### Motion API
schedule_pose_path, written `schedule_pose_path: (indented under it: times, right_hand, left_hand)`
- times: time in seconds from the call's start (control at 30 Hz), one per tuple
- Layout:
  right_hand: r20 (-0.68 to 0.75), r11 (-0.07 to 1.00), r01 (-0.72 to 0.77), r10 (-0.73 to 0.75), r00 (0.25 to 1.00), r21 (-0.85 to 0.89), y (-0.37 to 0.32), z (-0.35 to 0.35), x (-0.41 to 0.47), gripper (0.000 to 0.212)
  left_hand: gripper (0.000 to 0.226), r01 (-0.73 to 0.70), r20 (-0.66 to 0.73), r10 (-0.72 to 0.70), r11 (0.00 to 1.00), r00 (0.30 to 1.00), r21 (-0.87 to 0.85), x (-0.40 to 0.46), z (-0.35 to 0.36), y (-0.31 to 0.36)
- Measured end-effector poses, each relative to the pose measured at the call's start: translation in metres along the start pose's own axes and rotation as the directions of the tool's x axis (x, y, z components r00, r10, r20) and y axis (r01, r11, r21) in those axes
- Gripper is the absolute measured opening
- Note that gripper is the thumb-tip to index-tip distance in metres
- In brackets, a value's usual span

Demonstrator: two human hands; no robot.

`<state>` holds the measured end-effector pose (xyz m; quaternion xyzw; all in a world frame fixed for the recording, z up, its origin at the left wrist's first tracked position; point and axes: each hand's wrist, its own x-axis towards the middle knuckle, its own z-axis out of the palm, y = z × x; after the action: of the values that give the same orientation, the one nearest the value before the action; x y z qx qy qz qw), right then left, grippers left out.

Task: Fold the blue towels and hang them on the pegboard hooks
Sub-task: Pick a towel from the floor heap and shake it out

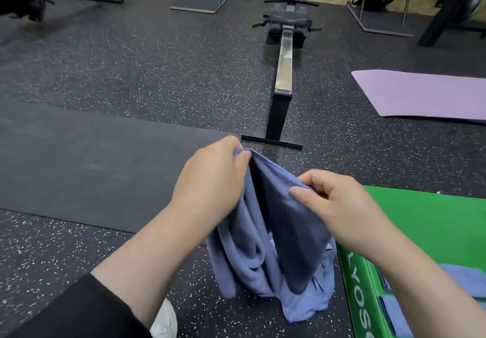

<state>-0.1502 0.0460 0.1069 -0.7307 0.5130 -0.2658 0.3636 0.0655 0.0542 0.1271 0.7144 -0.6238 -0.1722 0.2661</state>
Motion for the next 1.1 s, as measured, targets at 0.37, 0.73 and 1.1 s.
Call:
schedule_pose_path:
  times: [0.37,0.73,1.1]
  right_hand:
    - [-0.032,0.999,0.014,-0.013,0.999,0.036,-0.009,0.001,-0.003,0.008]
    - [-0.091,0.946,-0.139,0.172,0.981,0.292,-0.008,-0.009,-0.005,0.05]
    - [0.089,0.771,-0.335,0.344,0.935,0.542,-0.002,0.003,-0.004,0.01]
  left_hand:
    - [0.023,-0.217,0.257,0.194,0.974,0.947,0.062,-0.008,0.008,0.006]
    - [0.027,0.023,0.038,-0.019,0.992,0.999,-0.121,0.005,0.005,-0.002]
    - [0.052,0.049,-0.092,-0.082,0.947,0.992,-0.316,-0.002,0.007,-0.001]
